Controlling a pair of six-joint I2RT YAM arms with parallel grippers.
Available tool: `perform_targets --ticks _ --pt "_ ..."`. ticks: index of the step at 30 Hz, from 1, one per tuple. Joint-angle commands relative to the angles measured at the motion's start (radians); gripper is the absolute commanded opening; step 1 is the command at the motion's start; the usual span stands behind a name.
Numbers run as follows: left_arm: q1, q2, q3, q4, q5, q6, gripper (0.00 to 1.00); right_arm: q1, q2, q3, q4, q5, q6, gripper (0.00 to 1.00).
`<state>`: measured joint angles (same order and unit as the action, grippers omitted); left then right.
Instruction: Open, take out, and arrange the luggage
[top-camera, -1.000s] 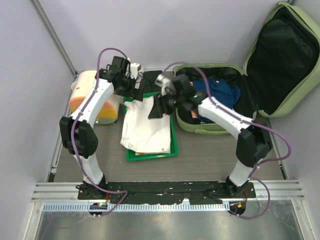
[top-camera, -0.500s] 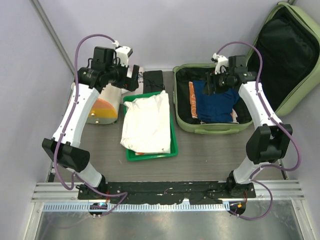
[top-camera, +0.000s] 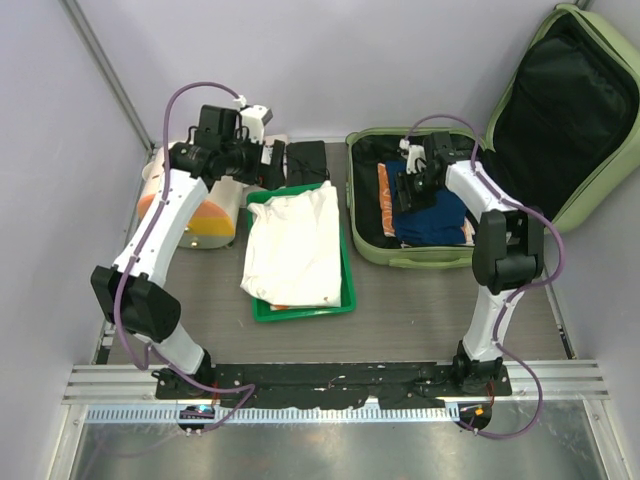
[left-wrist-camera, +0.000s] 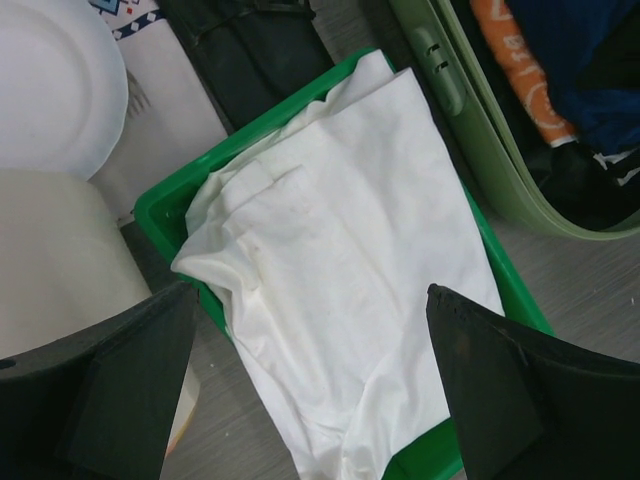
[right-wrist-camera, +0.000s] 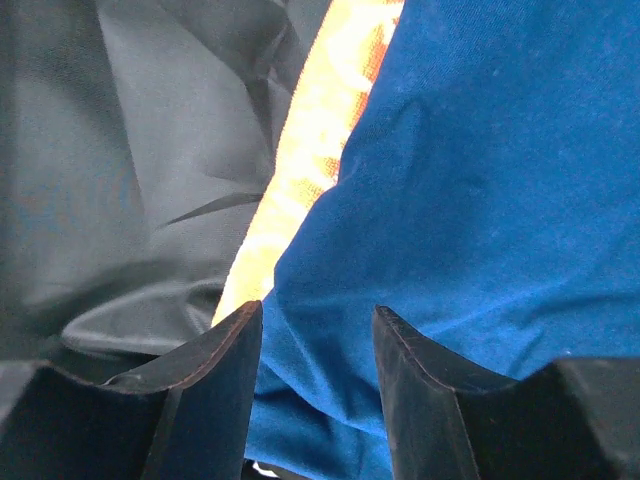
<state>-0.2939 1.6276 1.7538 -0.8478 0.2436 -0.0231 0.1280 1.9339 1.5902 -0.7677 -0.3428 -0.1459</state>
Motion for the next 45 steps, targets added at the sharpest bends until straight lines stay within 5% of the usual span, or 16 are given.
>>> perform_targets --ticks 1,13,24,28,32,45 --pt "0.006 0.034 0.030 0.107 0.065 -0.046 0.99 0.028 -0.010 0.030 0.011 0.022 0.031 0.53" --pt "0.004 0.132 0.088 0.151 0.128 -0.106 0.98 0.064 -0.004 -0.006 -0.056 0.108 0.009 0.57" --pt "-0.004 0.184 0.115 0.216 0.148 -0.181 0.95 0.076 -0.013 -0.045 -0.108 0.150 -0.047 0.49" --pt "-0.005 0.218 0.133 0.230 0.151 -0.209 0.94 0.082 -0.033 -0.049 -0.123 0.130 -0.058 0.34" --pt "-0.014 0.242 0.151 0.250 0.169 -0.238 0.92 0.081 -0.052 -0.030 -0.134 0.110 -0.072 0.01" --pt "-0.134 0.396 0.263 0.412 0.097 -0.500 0.94 0.081 -0.243 0.019 -0.261 -0.120 -0.196 0.01"
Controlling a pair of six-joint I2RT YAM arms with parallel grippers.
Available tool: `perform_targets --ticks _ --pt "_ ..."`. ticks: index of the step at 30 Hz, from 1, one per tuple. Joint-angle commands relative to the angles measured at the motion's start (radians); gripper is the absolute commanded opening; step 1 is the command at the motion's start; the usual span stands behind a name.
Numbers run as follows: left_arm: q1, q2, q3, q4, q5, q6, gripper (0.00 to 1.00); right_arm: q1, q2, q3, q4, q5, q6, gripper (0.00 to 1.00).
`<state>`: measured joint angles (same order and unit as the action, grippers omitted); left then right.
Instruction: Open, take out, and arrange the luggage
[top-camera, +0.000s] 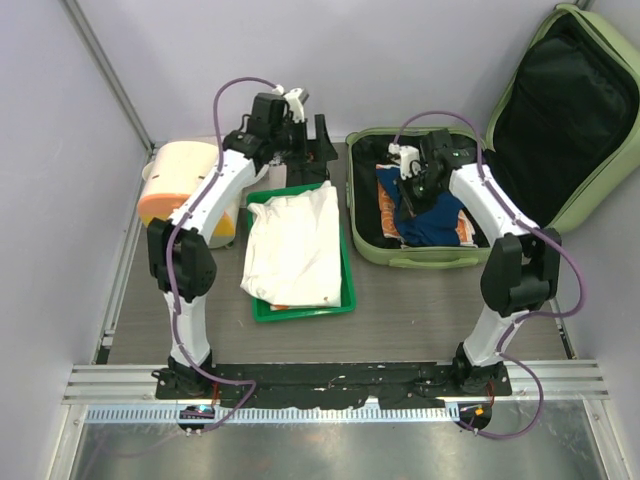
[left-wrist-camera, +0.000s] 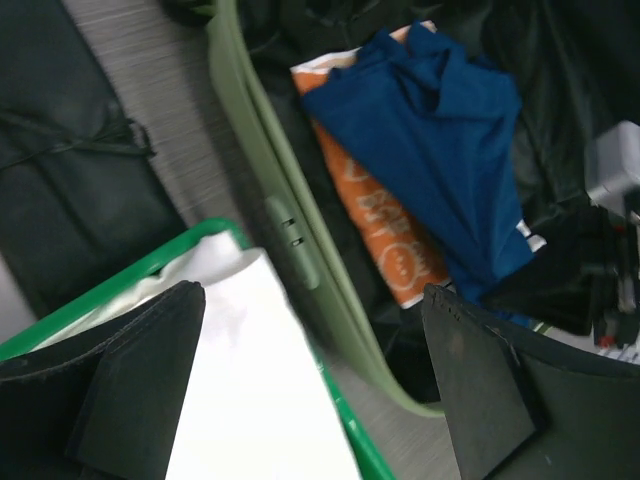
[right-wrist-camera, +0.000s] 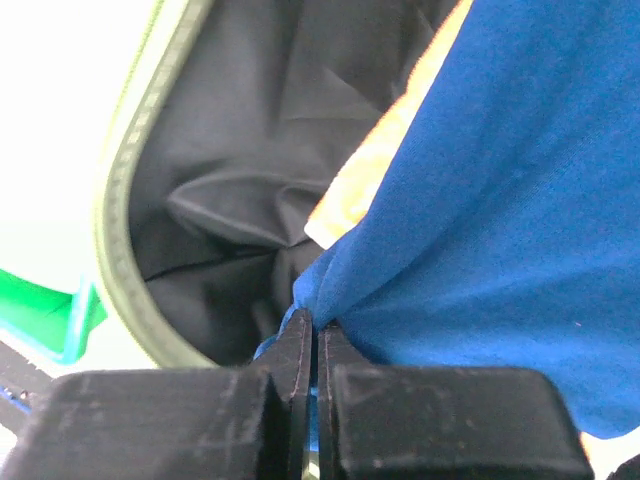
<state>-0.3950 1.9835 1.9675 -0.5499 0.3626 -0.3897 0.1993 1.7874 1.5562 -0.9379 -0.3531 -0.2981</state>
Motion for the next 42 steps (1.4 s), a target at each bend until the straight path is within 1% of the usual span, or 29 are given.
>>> perform_targets --ticks 1,2,7,8,13,15,17,18,19,21,24,29,32,33,38,42 --pt "-0.042 0.044 0.041 0.152 -0.022 -0.162 0.94 0.009 -0.106 0.056 -0.099 -0.113 -0.044 0.01" --pt "-0.047 0.055 0.037 0.169 -0.022 -0.205 0.95 0.009 -0.112 0.058 -0.105 -0.118 -0.049 0.01" --pt "-0.080 0.115 0.044 0.235 -0.011 -0.299 0.93 0.008 -0.177 0.070 -0.147 -0.178 -0.042 0.01" --pt "-0.087 0.120 0.042 0.242 -0.011 -0.339 0.92 0.009 -0.184 0.071 -0.154 -0.185 -0.033 0.01" --pt "-0.114 0.129 -0.047 0.324 0.007 -0.481 0.87 0.009 -0.227 0.085 -0.193 -0.230 -0.019 0.01" --pt "-0.122 0.124 -0.083 0.353 0.012 -0.527 0.87 0.009 -0.241 0.087 -0.199 -0.234 -0.015 0.01" --pt "-0.133 0.103 -0.116 0.422 0.010 -0.560 0.85 0.009 -0.261 0.081 -0.197 -0.228 -0.012 0.01" --pt "-0.137 0.094 -0.154 0.483 0.010 -0.578 0.83 0.006 -0.263 0.081 -0.197 -0.221 -0.009 0.01" --pt "-0.145 0.084 -0.173 0.511 0.012 -0.612 0.82 0.003 -0.266 0.077 -0.197 -0.219 -0.007 0.01" --pt "-0.166 0.064 -0.206 0.534 0.000 -0.632 0.81 -0.003 -0.269 0.076 -0.194 -0.218 -0.001 0.01" --pt "-0.194 0.044 -0.243 0.530 -0.017 -0.681 0.81 -0.018 -0.272 0.085 -0.176 -0.221 0.023 0.01" --pt "-0.206 0.023 -0.308 0.496 -0.059 -0.797 0.80 -0.049 -0.267 0.107 -0.153 -0.221 0.042 0.01" --pt "-0.212 -0.003 -0.331 0.492 -0.063 -0.822 0.79 -0.060 -0.270 0.097 -0.139 -0.219 0.053 0.01" --pt "-0.222 -0.017 -0.338 0.495 -0.067 -0.822 0.77 -0.064 -0.272 0.096 -0.133 -0.224 0.056 0.01" --pt "-0.249 -0.009 -0.341 0.479 -0.080 -0.909 0.72 -0.080 -0.284 0.085 -0.104 -0.228 0.073 0.01" --pt "-0.263 0.014 -0.329 0.443 -0.122 -0.992 0.73 -0.087 -0.295 0.073 -0.085 -0.227 0.083 0.01"
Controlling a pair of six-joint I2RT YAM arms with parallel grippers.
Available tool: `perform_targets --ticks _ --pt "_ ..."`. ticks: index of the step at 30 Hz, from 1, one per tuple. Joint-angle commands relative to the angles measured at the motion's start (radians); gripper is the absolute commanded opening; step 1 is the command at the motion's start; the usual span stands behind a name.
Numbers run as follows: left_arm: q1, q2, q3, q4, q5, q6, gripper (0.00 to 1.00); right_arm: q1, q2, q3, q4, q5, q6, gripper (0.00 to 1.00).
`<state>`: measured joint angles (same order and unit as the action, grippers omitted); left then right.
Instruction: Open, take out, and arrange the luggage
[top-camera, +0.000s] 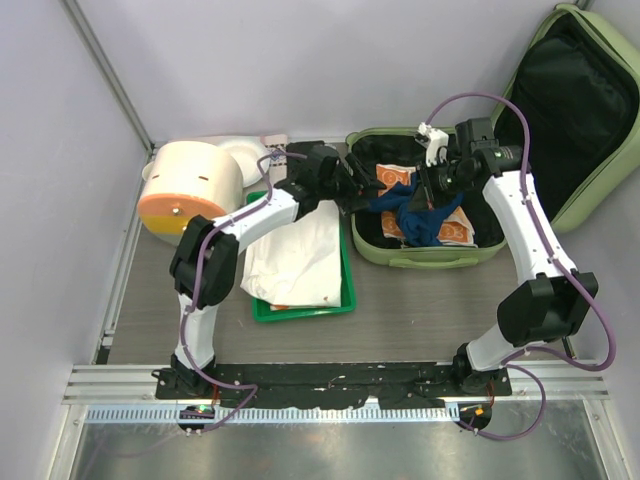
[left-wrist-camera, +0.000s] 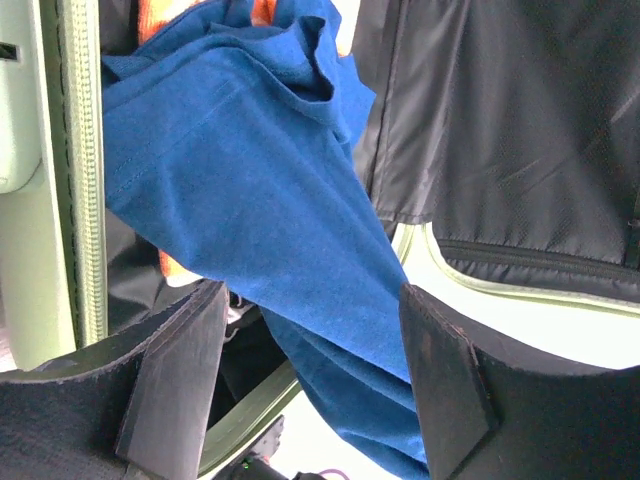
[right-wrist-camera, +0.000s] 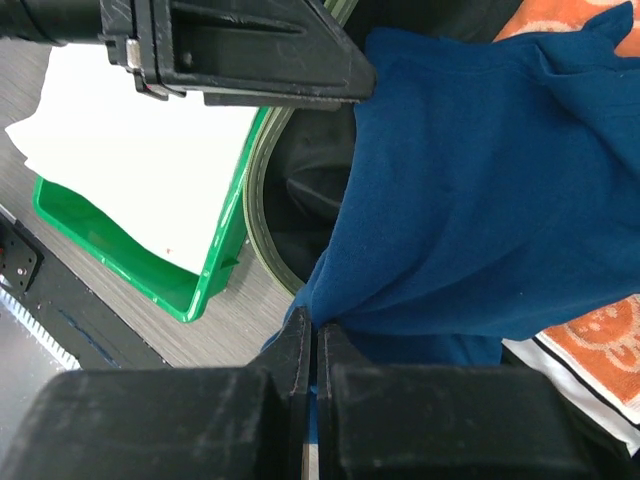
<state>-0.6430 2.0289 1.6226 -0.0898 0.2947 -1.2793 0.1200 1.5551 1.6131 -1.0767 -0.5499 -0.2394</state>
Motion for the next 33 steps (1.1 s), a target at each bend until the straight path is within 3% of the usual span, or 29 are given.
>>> perform_targets --ticks 1,11,27,33 --pt "-0.017 -0.026 0.017 -0.024 -0.063 -0.115 0.72 -0.010 -0.064 0.016 0.055 -0.027 0.025 0.01" --pt "-0.055 0.022 0.057 -0.103 -0.097 -0.215 0.78 -0.025 -0.089 0.014 0.063 -0.028 0.035 0.01" --pt "-0.060 0.068 0.097 -0.191 -0.117 -0.284 0.77 -0.026 -0.113 0.005 0.066 -0.018 0.055 0.01" --pt "-0.060 0.126 0.134 -0.183 -0.131 -0.302 0.67 -0.025 -0.107 0.034 0.034 -0.019 0.038 0.01"
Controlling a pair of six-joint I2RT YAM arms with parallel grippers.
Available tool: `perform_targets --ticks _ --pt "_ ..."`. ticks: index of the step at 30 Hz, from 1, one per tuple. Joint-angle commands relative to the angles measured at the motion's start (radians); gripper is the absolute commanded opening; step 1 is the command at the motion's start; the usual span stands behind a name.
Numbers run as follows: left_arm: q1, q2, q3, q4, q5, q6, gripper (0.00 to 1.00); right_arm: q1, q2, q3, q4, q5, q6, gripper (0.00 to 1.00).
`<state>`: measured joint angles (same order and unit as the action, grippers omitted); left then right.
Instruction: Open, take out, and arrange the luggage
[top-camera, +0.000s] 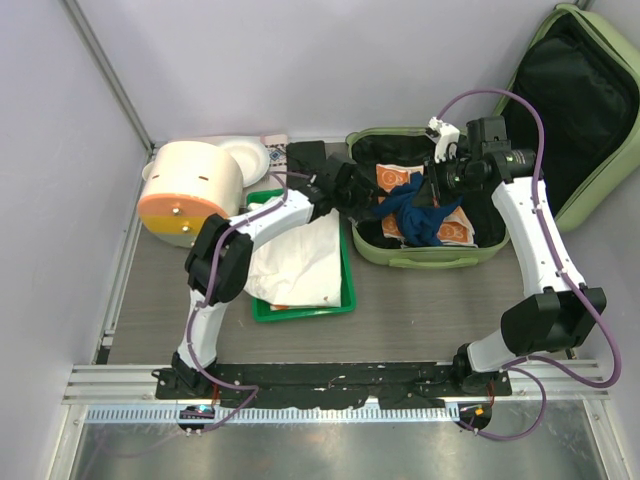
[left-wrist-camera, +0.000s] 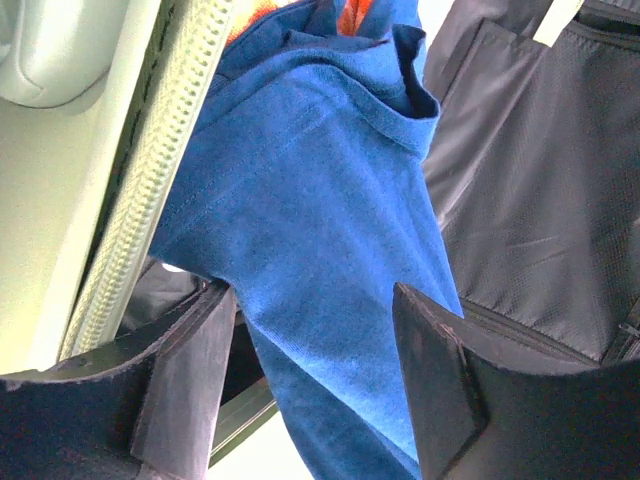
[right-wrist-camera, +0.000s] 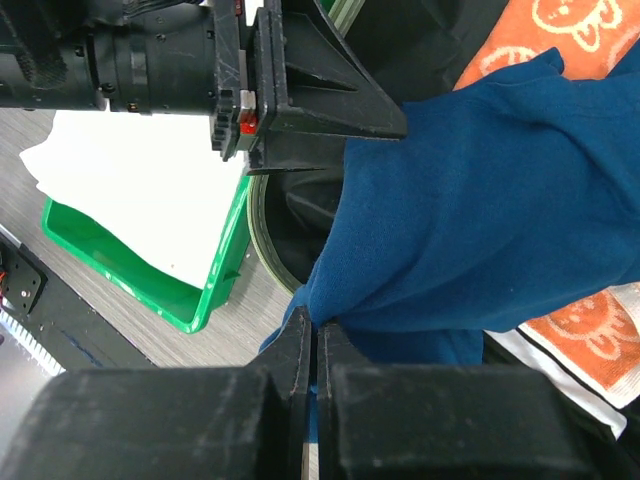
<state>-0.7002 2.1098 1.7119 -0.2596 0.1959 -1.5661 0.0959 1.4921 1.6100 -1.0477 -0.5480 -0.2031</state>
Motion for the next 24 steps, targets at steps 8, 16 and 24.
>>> perform_targets --ticks 8,16,24 --pt "0.044 0.032 0.127 0.068 -0.009 0.164 0.09 -0.001 -0.072 0.041 -0.052 -0.107 -0.042 0.01" --pt "0.087 -0.040 0.239 -0.101 0.062 0.555 0.00 0.047 -0.098 -0.028 -0.068 -0.253 -0.071 0.01" --pt "0.108 -0.145 0.149 -0.245 0.090 0.943 0.00 0.280 -0.089 -0.134 0.184 -0.271 0.057 0.01"
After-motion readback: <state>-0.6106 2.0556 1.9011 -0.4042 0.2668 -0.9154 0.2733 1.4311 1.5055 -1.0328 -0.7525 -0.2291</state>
